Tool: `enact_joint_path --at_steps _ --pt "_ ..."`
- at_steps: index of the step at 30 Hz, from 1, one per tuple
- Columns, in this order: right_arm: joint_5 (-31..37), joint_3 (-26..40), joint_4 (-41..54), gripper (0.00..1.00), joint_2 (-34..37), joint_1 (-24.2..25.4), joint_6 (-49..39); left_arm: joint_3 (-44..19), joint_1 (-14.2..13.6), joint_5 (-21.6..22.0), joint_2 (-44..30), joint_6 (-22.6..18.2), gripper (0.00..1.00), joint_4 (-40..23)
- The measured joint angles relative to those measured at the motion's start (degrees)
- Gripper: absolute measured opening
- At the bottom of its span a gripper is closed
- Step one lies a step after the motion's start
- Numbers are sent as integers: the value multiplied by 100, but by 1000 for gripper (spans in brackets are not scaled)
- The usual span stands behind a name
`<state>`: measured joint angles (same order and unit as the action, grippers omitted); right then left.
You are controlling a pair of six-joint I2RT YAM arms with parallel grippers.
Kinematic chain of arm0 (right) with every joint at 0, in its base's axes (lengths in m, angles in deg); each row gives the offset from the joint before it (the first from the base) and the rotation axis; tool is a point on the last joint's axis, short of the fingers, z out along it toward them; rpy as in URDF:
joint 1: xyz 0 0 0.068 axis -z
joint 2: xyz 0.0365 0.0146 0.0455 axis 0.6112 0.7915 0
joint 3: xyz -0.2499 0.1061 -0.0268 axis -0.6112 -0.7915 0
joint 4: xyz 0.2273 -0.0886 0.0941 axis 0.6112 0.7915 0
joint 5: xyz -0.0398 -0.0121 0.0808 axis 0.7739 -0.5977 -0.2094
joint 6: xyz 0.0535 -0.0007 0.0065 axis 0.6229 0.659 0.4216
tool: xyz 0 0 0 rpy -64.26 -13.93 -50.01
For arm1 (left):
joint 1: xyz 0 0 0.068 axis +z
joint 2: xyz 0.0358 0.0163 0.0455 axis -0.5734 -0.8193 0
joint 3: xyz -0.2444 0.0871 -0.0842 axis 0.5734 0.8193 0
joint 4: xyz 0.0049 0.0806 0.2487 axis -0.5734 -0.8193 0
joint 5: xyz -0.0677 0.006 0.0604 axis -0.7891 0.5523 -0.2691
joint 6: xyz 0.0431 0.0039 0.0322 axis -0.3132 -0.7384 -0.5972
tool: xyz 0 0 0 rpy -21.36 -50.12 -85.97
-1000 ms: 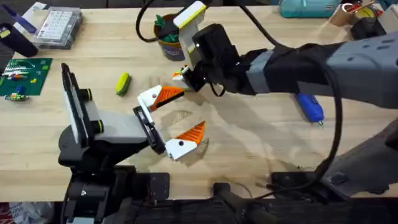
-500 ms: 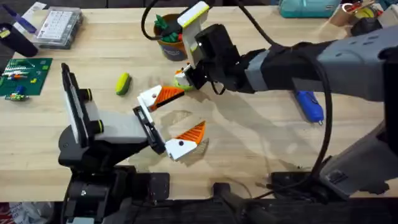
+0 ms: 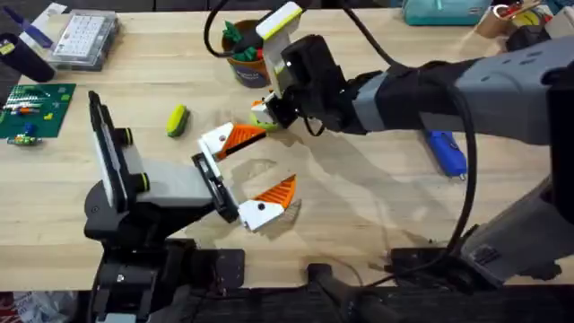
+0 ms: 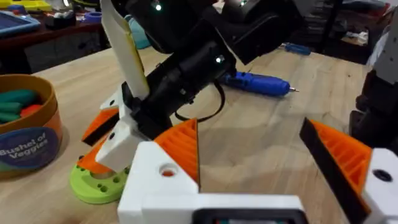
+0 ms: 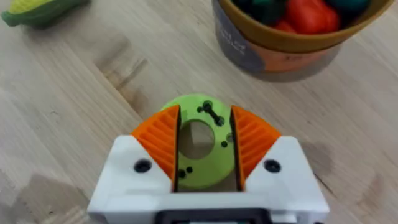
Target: Pick up the gripper from the table and insert it into the empty holder that is missing its gripper. Then pick up a screw, insert it into the mounting hole, and use the screwdriver to tighten it. Finally, clean up the table by picking up the vegetable and placing it into the bucket.
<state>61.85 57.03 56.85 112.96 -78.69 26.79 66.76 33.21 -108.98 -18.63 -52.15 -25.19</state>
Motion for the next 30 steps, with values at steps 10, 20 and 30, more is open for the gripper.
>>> enact_joint_path --at_steps 10,20,30 --pt "2 0 -105 410 221 0 4 0 0 0 0 0 987 0" --pt "5 0 -204 62 249 0 6 0 0 0 0 0 987 0" --pt "2 0 -202 3 249 0 24 0 0 0 0 0 987 0"
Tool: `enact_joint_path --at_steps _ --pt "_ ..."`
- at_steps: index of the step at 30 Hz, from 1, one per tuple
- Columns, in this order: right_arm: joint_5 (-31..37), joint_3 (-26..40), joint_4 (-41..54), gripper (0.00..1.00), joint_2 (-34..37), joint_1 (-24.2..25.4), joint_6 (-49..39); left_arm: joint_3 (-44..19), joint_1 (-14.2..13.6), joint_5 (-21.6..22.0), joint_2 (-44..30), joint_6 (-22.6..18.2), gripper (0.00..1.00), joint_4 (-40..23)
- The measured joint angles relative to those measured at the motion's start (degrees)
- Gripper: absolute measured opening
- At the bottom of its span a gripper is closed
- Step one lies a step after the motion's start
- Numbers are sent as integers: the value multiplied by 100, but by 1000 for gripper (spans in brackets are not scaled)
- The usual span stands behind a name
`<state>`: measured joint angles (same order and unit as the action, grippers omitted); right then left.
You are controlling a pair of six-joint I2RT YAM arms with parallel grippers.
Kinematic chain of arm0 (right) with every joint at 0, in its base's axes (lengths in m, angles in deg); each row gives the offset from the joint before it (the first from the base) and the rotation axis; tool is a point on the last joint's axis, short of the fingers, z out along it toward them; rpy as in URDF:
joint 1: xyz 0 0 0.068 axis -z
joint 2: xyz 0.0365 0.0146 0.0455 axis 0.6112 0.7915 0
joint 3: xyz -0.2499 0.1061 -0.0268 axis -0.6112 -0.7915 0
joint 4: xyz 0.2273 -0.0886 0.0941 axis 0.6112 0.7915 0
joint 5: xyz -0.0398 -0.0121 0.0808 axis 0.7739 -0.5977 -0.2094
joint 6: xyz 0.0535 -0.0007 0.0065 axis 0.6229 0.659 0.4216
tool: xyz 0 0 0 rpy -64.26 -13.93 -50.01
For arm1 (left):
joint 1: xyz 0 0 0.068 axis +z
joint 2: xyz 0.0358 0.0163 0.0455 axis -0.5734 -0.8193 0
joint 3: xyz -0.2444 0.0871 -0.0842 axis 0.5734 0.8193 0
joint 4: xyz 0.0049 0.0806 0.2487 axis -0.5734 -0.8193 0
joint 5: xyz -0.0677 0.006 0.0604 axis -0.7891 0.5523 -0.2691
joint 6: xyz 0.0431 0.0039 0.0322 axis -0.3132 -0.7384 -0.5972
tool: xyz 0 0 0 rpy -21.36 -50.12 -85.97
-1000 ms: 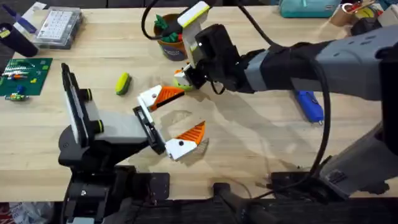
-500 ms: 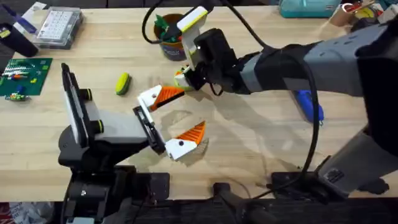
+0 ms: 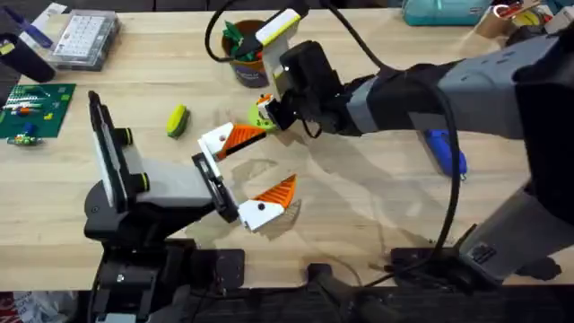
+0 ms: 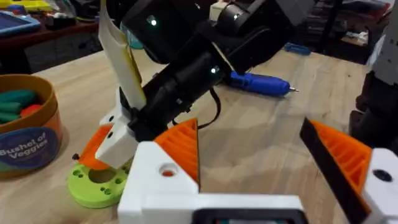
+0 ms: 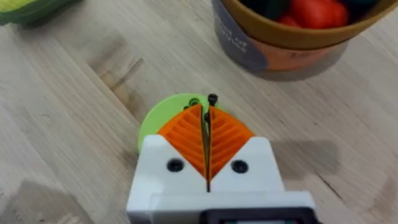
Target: Pick up the gripper from the table and insert it into the empty holder that is missing its gripper. Then pick up a screw, insert it into the mounting hole, and use the screwdriver to tighten it. Finally, clean up the table by picking up the vegetable and placing it into the bucket.
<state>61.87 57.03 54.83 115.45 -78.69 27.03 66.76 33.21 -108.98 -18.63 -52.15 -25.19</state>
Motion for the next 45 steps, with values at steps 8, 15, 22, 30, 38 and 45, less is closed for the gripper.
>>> enact_joint_path --at_steps 8,15,22,30,38,45 --pt "-1 2 379 3 -507 0 0 0 0 2 0 0 987 0" --pt "-4 37 834 3 -1411 0 20 0 0 0 0 0 987 0" --pt "-161 133 1656 3 -2126 -2 76 0 0 0 0 0 987 0" --pt "-235 189 1775 487 -2197 -7 142 0 0 -1 0 1 987 0" --pt "-270 195 1921 523 -1589 -7 149 0 0 0 0 0 987 0" --pt "-282 199 1334 523 -666 -7 149 0 0 0 0 0 987 0"
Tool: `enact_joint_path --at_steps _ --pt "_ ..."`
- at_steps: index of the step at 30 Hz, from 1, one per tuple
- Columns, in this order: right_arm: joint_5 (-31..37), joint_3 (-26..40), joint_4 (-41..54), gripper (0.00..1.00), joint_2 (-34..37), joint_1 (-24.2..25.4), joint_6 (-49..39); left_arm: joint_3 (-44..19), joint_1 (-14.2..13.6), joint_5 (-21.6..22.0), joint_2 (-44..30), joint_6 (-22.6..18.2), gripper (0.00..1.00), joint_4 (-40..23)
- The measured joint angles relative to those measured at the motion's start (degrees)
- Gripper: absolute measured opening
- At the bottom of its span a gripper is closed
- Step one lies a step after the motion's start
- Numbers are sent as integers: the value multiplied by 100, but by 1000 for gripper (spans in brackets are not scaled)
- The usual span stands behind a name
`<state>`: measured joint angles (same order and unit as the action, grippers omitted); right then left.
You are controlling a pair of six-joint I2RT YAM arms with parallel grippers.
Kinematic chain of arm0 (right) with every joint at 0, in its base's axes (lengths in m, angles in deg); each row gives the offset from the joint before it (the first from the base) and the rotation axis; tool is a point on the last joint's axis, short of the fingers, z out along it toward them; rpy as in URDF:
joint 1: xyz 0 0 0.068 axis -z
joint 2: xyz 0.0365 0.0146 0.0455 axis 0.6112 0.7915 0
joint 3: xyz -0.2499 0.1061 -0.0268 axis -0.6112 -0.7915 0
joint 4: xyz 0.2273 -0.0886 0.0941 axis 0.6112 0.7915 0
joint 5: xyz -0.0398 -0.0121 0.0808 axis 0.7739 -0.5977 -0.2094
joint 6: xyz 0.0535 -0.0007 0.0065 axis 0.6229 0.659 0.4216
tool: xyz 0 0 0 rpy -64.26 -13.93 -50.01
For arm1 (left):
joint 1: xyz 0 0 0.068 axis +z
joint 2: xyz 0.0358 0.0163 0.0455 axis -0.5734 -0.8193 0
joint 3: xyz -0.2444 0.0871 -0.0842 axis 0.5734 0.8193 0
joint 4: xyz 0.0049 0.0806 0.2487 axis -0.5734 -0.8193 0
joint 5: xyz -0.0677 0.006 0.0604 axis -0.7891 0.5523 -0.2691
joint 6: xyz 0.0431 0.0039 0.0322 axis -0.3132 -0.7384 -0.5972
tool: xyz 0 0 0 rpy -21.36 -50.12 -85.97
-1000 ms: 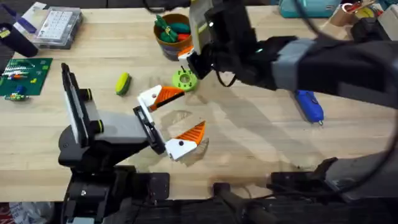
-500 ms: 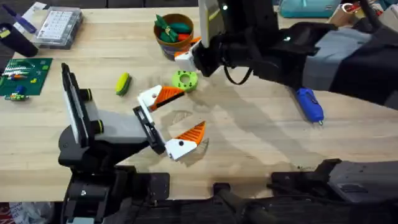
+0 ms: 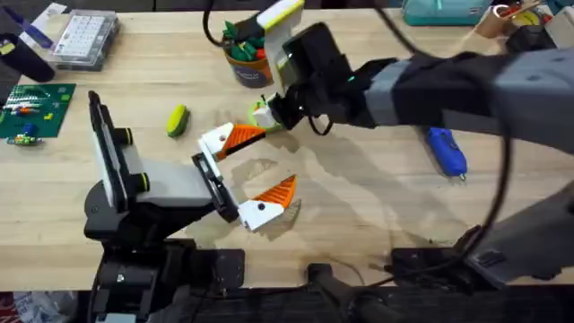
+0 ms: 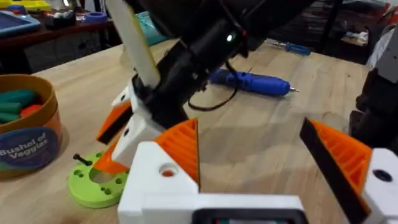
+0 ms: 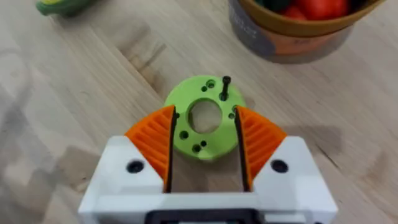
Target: Pick up the gripper from the table and insert it into the empty holder that is missing its gripper. Then pick up a screw, insert it into the mounting hole, and use the screwdriver to tighten it. Finally, clean up the table by picking up the vegetable and placing it into the bucket.
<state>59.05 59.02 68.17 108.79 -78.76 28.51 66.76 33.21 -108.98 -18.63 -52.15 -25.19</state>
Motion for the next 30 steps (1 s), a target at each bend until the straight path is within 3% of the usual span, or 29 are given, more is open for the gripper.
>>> enact_joint_path --at_steps 30 --pt "262 2 -1323 515 745 7 0 0 0 0 0 0 987 0"
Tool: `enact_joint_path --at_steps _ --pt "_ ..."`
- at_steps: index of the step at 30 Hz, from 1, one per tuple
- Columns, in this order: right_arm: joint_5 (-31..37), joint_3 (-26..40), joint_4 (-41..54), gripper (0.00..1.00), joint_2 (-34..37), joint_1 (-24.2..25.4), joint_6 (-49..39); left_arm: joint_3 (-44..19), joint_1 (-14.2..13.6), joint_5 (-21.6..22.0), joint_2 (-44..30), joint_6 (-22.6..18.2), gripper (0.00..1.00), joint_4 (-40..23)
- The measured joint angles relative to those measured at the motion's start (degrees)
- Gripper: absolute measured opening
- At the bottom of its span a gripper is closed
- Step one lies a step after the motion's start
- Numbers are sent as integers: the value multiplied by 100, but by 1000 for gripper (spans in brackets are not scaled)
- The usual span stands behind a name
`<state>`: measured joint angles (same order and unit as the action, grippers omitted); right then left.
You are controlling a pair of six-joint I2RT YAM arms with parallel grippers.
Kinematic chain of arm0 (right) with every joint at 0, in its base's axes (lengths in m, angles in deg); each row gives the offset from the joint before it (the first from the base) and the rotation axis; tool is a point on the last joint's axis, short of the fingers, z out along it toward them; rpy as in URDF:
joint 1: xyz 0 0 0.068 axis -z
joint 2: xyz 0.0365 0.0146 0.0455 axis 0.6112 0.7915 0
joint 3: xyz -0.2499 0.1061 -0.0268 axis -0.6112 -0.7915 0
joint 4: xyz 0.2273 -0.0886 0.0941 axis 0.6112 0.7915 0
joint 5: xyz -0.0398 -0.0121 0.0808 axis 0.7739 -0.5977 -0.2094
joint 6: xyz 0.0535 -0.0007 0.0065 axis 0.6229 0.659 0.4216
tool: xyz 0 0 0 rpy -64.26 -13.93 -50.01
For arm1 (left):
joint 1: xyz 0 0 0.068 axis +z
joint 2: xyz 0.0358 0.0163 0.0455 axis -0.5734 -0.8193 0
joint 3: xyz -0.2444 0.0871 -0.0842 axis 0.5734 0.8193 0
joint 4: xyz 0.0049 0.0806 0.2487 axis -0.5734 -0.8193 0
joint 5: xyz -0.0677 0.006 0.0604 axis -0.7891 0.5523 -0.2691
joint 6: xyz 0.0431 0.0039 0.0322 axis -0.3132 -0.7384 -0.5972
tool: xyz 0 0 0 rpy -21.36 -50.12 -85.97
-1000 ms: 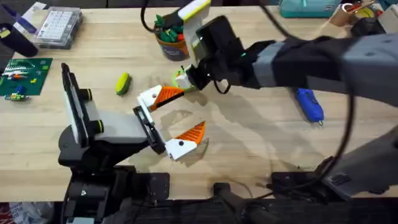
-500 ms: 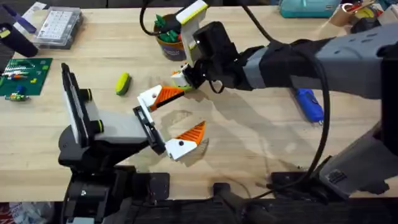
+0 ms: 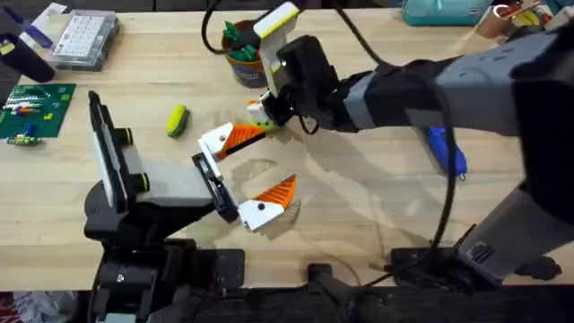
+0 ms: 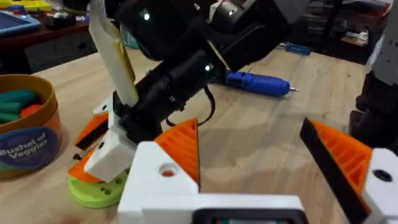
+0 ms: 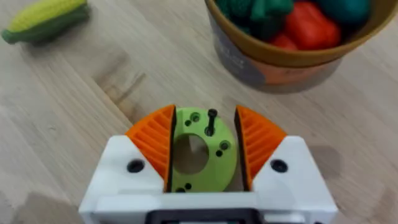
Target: Pick up the gripper from the table and insert it into the empty holder that is missing its gripper. Then pick up a screw, insert it into the mounting hole, and use the screwdriver to tighten it. Finally, clean up the table by picking up the vegetable and placing it into the bucket.
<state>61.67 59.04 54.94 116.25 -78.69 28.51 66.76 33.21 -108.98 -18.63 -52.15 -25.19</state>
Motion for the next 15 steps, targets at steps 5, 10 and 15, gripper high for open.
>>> enact_joint_path --at_steps 5,10,15 --pt "2 1 -33 370 109 0 -6 0 0 0 0 0 987 0" --pt "8 2 -122 167 108 0 0 0 0 0 0 0 987 0" --pt "17 2 -176 4 108 3 17 0 0 0 0 0 987 0"
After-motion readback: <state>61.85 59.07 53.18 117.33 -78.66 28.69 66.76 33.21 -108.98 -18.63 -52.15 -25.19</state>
